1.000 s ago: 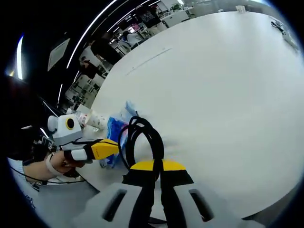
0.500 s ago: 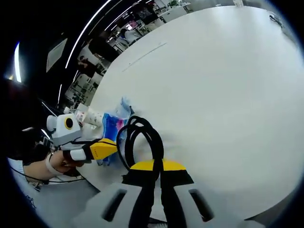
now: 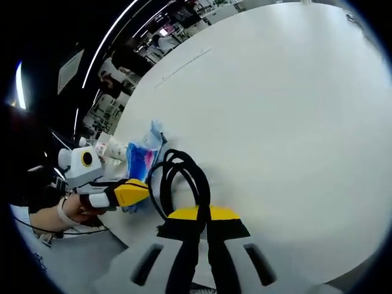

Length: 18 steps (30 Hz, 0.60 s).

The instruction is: Arrange the tabletop items into an orderly group along one side of the table until the central work area is clear of visible clutter.

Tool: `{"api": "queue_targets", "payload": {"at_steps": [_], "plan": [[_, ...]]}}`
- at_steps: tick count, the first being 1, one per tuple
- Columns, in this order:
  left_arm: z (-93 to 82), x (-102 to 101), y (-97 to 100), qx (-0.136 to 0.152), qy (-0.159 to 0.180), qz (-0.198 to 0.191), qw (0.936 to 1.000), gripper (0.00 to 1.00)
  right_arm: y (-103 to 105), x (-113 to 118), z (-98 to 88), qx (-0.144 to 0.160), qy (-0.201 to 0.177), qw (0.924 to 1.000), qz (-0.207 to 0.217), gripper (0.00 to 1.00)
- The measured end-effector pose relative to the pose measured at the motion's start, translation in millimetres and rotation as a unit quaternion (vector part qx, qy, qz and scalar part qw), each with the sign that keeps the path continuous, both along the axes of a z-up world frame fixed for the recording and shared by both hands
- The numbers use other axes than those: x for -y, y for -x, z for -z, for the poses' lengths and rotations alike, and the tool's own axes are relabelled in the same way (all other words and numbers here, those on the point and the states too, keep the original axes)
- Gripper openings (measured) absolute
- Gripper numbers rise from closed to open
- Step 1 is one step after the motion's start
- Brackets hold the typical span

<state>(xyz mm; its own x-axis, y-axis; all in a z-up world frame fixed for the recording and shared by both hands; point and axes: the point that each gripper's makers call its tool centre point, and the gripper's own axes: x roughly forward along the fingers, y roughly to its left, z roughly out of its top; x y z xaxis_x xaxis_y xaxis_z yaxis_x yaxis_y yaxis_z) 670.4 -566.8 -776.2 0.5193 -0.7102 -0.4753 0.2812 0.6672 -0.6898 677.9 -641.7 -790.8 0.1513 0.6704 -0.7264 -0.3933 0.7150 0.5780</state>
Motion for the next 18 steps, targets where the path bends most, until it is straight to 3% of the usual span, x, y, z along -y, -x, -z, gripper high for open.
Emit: {"api": "queue_targets", "payload": {"at_steps": [18], "plan": [[9.5, -3.9, -3.2, -0.007, -0.003, -0.011, 0.9999, 0.00, -7.4, 2.2, 9.8, -0.008, 0.005, 0.9999, 0.003, 0.00]]}}
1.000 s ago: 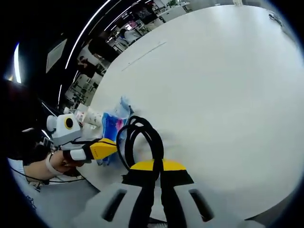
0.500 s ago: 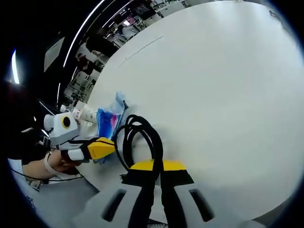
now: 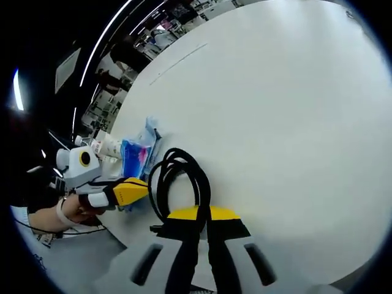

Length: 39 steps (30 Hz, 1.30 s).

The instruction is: Arrange the tabletop items into an orderly group along one side of the table until the central work area is clear of visible clutter.

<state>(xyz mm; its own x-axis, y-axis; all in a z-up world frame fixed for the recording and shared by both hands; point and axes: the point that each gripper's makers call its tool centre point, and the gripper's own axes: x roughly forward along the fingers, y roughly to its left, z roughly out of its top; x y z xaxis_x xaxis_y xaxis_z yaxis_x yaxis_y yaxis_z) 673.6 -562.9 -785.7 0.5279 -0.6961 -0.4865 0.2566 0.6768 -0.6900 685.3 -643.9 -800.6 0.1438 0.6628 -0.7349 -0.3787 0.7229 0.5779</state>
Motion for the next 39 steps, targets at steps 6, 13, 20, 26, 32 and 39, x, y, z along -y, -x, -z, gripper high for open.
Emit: {"api": "queue_targets", "payload": {"at_steps": [6, 13, 20, 26, 32, 39], "plan": [[1.9, -0.9, -1.6, 0.005, -0.005, -0.005, 1.0000, 0.00, -0.6, 1.4, 2.4, -0.001, -0.002, 1.0000, 0.004, 0.01], [4.8, -2.4, -3.8, 0.008, -0.010, -0.015, 0.9998, 0.00, -0.9, 1.1, 2.8, 0.002, -0.004, 1.0000, 0.005, 0.02], [4.1, -1.7, -3.3, 0.015, -0.015, -0.018, 0.9996, 0.00, 3.5, 0.1, 0.1, 0.014, -0.005, 0.9999, -0.004, 0.03], [1.2, -1.3, -4.6, 0.022, -0.013, -0.024, 0.9994, 0.04, 3.6, 1.7, -0.5, 0.021, -0.006, 0.9997, -0.011, 0.04], [-5.1, -0.9, -7.1, 0.036, -0.008, -0.024, 0.9990, 0.06, 1.7, 2.2, -4.0, 0.033, -0.011, 0.9993, -0.014, 0.08], [-11.7, 0.2, -6.5, 0.049, -0.005, -0.018, 0.9986, 0.15, -1.7, 5.7, -15.0, 0.051, -0.019, 0.9985, -0.010, 0.09]]}}
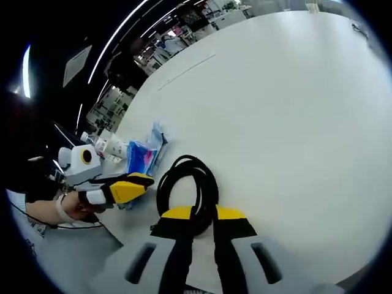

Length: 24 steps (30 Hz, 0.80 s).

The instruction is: Arrange the tabletop items into an orderly group along one side of the table until the central work area is clear of visible clutter.

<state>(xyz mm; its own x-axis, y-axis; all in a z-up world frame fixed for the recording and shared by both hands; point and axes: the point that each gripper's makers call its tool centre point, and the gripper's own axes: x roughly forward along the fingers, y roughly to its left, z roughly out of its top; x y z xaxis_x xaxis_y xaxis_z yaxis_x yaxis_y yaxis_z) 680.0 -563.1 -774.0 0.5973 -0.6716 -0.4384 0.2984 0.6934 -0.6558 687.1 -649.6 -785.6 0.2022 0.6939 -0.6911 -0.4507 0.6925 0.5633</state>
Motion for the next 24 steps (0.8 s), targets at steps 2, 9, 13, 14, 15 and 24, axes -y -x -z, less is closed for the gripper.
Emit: {"api": "queue_targets", "payload": {"at_steps": [2, 9, 13, 14, 15, 24], "plan": [[-10.7, 1.5, 2.4, 0.010, 0.006, 0.001, 0.9999, 0.17, -2.8, 0.2, -6.0, 0.011, -0.005, 0.9999, -0.001, 0.10], [-45.3, -1.8, 7.4, 0.044, 0.025, 0.004, 0.9987, 0.33, -4.1, -8.2, -32.6, 0.064, -0.034, 0.9973, 0.000, 0.12], [-46.8, -14.9, 8.3, 0.046, 0.018, -0.002, 0.9988, 0.36, 2.3, -13.9, -37.9, 0.090, -0.033, 0.9951, -0.025, 0.16], [-48.1, -18.4, 7.6, 0.049, 0.017, -0.003, 0.9987, 0.36, 4.5, -14.5, -37.7, 0.091, -0.029, 0.9950, -0.031, 0.17], [-48.5, -21.3, 6.8, 0.052, 0.011, -0.005, 0.9986, 0.37, 6.0, -15.1, -38.3, 0.099, -0.024, 0.9940, -0.041, 0.19], [-57.1, -38.7, 10.6, 0.053, 0.008, -0.038, 0.9979, 0.48, 1.9, -23.1, -56.3, 0.148, -0.031, 0.9857, -0.075, 0.24]]}}
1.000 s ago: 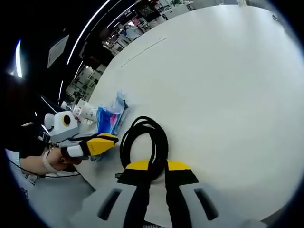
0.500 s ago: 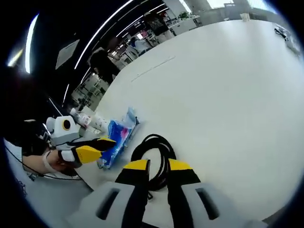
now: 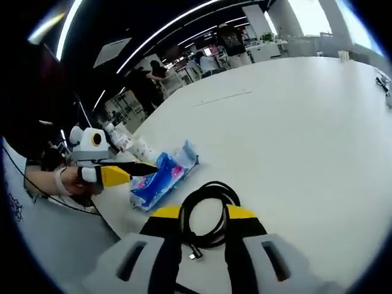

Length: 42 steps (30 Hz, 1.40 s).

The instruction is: Arrange the tabletop items into an orderly group along one side of the table until the central work area is clear of visible clutter.

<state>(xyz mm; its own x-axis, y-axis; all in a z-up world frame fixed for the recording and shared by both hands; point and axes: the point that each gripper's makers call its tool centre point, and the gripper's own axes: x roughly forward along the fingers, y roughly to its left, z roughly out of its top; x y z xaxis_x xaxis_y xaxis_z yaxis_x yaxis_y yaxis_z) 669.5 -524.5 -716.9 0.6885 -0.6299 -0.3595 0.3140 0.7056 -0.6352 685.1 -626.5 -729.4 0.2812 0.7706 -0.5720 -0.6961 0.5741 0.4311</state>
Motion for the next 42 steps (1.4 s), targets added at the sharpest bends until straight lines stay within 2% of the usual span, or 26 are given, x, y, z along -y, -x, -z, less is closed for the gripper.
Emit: {"api": "queue_targets", "payload": {"at_steps": [5, 6, 10, 13, 15, 17, 20, 27, 29, 33, 37, 42], "plan": [[-7.9, -11.0, 6.5, 0.003, 0.002, -0.019, 0.9998, 0.53, -1.4, -8.3, -5.8, 0.024, 0.011, 0.9990, -0.035, 0.30], [-8.4, -14.8, 8.1, 0.002, 0.001, -0.024, 0.9997, 0.54, -1.8, -9.8, -6.5, 0.033, 0.016, 0.9983, -0.045, 0.30], [-12.7, -33.4, 17.8, 0.001, -0.004, -0.045, 0.9990, 0.58, -4.8, -21.4, -10.9, 0.032, 0.015, 0.9978, -0.055, 0.31], [-13.9, -48.8, 24.7, 0.002, -0.008, -0.062, 0.9981, 0.60, -6.5, -29.5, -14.6, 0.050, 0.021, 0.9955, -0.078, 0.34], [-13.2, -59.9, 29.5, -0.008, -0.006, -0.076, 0.9971, 0.61, -6.6, -36.9, -16.4, 0.063, 0.025, 0.9929, -0.098, 0.35], [-12.4, -69.0, 33.5, -0.010, -0.015, -0.084, 0.9963, 0.63, -6.3, -43.5, -16.8, 0.059, 0.025, 0.9926, -0.104, 0.35], [-8.6, -80.2, 40.5, -0.027, -0.023, -0.092, 0.9951, 0.64, -4.7, -54.6, -16.4, 0.072, 0.033, 0.9882, -0.131, 0.37], [-7.0, -89.9, 47.0, -0.038, -0.030, -0.109, 0.9928, 0.65, -2.5, -75.2, -22.4, 0.079, 0.021, 0.9829, -0.165, 0.40], [-4.3, -92.1, 49.0, -0.049, -0.027, -0.116, 0.9917, 0.66, -3.5, -81.2, -28.6, 0.080, 0.000, 0.9831, -0.165, 0.42], [-2.2, -95.4, 51.6, -0.055, -0.030, -0.122, 0.9906, 0.69, -7.2, -83.3, -28.7, 0.095, 0.018, 0.9774, -0.188, 0.42], [-0.1, -99.0, 54.4, -0.063, -0.028, -0.131, 0.9890, 0.72, -8.4, -86.4, -31.3, 0.095, 0.015, 0.9754, -0.198, 0.47], [3.6, -99.7, 60.1, -0.074, -0.036, -0.137, 0.9871, 0.74, -5.7, -88.5, -27.9, 0.108, 0.027, 0.9667, -0.230, 0.53]]}}
